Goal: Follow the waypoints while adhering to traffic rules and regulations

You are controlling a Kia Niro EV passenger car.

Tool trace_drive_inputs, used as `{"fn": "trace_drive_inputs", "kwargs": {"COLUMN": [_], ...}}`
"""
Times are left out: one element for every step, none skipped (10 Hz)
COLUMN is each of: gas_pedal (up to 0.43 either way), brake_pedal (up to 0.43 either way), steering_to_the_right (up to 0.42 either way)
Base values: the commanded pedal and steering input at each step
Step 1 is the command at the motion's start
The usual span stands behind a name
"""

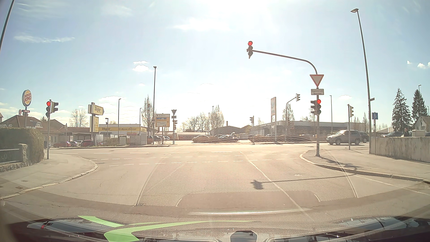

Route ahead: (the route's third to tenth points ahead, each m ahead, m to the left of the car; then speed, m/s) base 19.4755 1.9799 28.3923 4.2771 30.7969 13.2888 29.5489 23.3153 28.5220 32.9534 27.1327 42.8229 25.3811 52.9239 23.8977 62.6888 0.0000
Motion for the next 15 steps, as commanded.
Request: {"fn": "trace_drive_inputs", "kwargs": {"gas_pedal": [0.000,0.000,0.000,0.000,0.000,0.000,0.000,0.000,0.000,0.000,0.000,0.000,0.000,0.000,0.000], "brake_pedal": [0.329,0.335,0.335,0.335,0.329,0.335,0.335,0.335,0.335,0.335,0.335,0.329,0.335,0.329,0.335], "steering_to_the_right": [-0.001,0.000,0.000,-0.001,0.000,0.000,0.000,0.000,0.000,0.000,-0.001,0.000,0.000,-0.001,0.000]}}
